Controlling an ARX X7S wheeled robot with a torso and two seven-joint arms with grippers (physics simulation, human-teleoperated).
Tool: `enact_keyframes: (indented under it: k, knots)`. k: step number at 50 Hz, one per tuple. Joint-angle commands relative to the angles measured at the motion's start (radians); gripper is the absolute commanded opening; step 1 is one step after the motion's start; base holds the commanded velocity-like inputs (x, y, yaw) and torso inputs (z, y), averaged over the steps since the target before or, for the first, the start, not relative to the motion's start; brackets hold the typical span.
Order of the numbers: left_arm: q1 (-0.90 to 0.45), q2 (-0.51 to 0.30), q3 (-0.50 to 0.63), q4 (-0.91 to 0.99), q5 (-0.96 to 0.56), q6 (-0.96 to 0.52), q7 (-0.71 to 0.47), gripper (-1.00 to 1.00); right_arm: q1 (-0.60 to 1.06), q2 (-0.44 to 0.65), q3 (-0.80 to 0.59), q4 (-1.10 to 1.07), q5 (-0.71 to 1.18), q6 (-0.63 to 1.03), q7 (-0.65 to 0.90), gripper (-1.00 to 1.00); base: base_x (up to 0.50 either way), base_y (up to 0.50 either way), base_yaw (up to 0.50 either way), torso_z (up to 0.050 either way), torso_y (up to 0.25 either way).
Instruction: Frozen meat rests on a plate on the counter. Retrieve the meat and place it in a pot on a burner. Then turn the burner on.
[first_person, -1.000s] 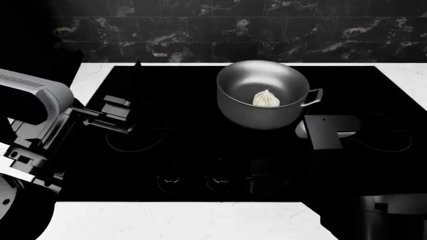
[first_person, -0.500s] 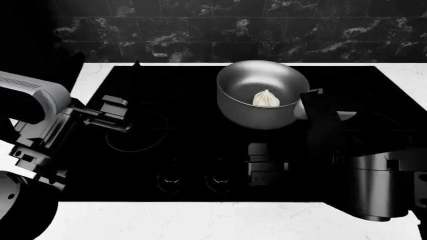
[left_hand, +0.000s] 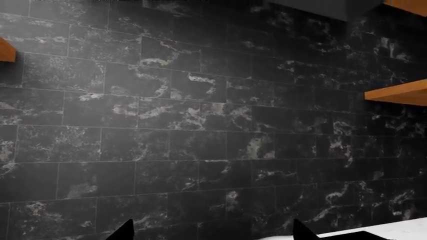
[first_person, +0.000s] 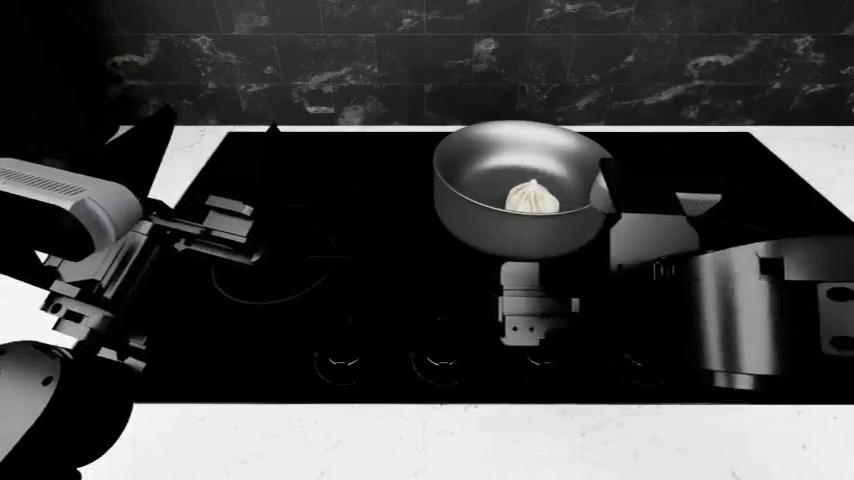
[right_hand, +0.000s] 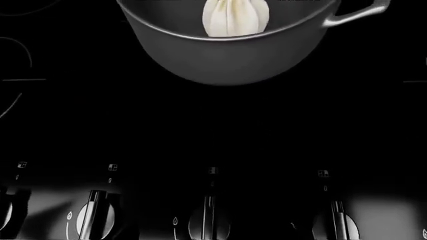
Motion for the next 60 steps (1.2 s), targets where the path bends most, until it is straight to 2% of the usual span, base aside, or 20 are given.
enact_keyframes:
  k: [1, 17, 60]
  knots:
    - [0.019, 0.019, 0.002, -0.044, 0.031, 0.06, 0.04, 1.0, 0.062, 0.002, -0.089, 0.029, -0.001, -0.039, -0.005, 1.0, 0.0, 0.0, 0.0, 0.0, 0.0]
    - [0.033, 0.013, 0.0, -0.04, 0.011, 0.058, 0.043, 1.0, 0.053, 0.002, -0.142, 0.067, -0.047, -0.036, -0.063, 1.0, 0.0, 0.0, 0.0, 0.0, 0.0]
    - [0.027, -0.001, 0.03, -0.051, 0.032, 0.057, 0.044, 1.0, 0.009, 0.023, -0.18, 0.071, -0.115, -0.035, -0.16, 1.0, 0.0, 0.0, 0.0, 0.0, 0.0]
